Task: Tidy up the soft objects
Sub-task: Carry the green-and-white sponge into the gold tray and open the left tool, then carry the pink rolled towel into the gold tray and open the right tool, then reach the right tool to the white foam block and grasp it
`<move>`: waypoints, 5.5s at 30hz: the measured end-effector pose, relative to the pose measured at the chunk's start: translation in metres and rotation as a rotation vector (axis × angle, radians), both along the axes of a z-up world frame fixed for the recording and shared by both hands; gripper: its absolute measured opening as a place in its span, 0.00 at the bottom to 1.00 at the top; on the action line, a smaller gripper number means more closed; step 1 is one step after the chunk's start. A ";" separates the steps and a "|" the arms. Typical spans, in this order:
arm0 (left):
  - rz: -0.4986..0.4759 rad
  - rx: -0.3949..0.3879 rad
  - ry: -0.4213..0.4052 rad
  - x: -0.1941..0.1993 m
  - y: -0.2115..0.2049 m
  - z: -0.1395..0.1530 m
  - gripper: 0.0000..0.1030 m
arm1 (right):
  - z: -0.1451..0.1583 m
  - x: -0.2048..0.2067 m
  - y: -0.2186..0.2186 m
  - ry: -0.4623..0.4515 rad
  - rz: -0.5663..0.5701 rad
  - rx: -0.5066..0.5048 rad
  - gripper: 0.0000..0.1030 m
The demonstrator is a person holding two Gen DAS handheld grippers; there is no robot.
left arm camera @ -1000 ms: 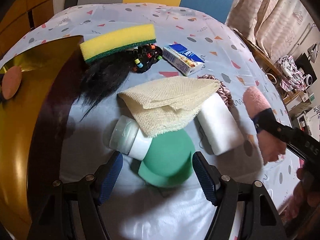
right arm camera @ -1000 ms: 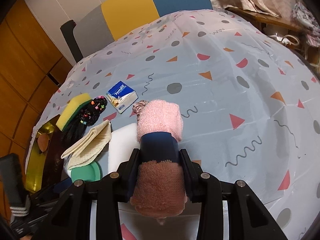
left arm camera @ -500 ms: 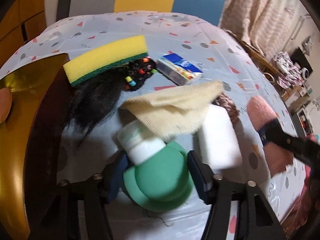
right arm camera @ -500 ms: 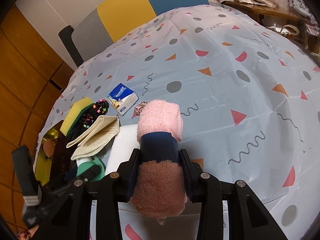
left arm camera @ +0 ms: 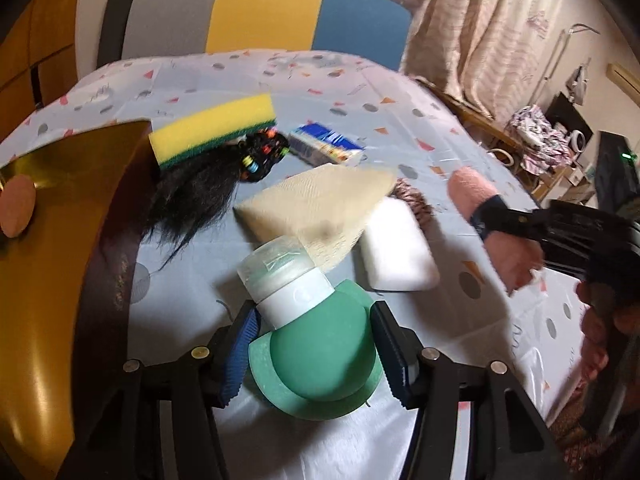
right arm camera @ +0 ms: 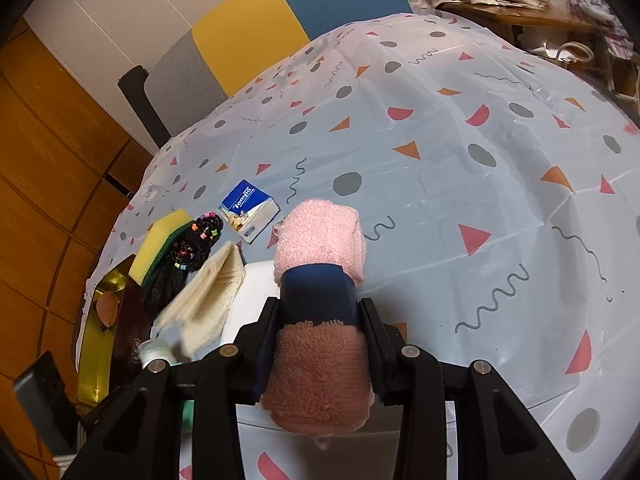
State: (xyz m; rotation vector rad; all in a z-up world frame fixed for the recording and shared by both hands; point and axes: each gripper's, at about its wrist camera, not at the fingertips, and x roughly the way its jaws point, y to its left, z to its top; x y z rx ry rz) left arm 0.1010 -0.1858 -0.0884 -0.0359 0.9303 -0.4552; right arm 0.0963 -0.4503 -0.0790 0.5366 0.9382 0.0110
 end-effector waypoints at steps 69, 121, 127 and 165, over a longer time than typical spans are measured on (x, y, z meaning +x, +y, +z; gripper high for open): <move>0.237 -0.056 -0.062 0.025 0.189 0.036 0.64 | 0.006 -0.006 0.039 -0.084 0.039 -0.142 0.38; 0.324 -0.044 -0.027 -0.003 0.218 0.019 0.64 | 0.039 0.091 0.336 -0.216 0.363 -0.469 0.69; 0.272 -0.058 -0.048 -0.008 0.207 0.023 0.64 | 0.048 0.073 0.312 -0.226 0.318 -0.437 0.72; -0.188 -0.016 -0.207 -0.093 0.096 0.047 0.64 | -0.012 -0.009 0.109 0.051 -0.015 -0.290 0.79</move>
